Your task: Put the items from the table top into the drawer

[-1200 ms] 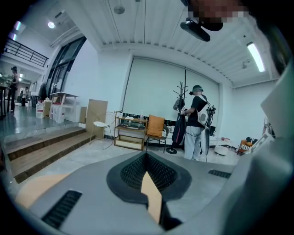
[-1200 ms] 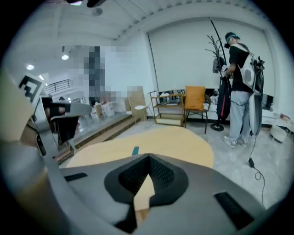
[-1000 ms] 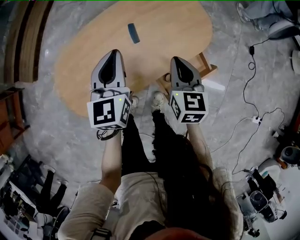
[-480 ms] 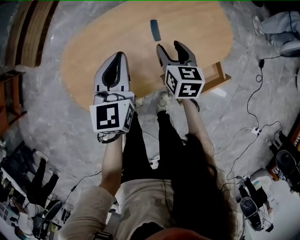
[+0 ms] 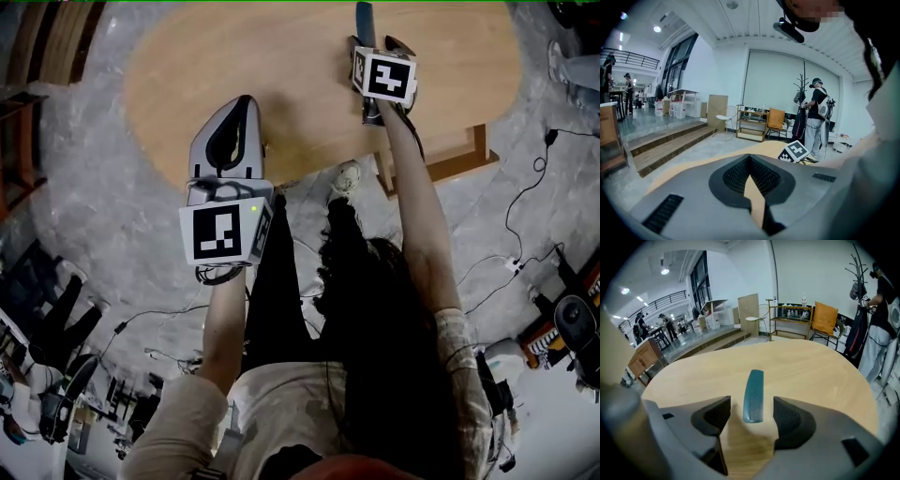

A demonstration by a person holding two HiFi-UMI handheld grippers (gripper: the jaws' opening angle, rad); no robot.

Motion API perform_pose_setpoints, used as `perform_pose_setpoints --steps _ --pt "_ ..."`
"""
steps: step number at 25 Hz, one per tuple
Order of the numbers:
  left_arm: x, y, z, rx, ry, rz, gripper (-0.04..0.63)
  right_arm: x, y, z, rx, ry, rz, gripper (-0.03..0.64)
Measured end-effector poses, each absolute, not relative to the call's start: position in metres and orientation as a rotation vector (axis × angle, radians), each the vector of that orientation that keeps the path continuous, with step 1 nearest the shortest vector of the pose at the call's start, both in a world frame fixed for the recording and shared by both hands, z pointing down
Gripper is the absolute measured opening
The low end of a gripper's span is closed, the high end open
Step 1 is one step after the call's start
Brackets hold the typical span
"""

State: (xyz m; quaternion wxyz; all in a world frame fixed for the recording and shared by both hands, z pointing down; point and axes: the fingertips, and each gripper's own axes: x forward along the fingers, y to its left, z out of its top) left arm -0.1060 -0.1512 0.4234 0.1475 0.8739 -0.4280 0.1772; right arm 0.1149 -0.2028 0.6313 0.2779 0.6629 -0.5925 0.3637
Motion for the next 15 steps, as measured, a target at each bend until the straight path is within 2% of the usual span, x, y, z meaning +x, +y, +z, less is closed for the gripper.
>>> perform_pose_setpoints --steps 12,15 --pt "-0.12 -0.142 0.404 2.514 -1.284 0.451 0.006 0.118 -0.182 0.636 1.754 -1.562 1.001 0.262" --pt "-0.115 -0.135 0.406 2.503 -1.278 0.467 0.006 0.126 -0.178 0.634 1.758 -1.559 1.008 0.226"
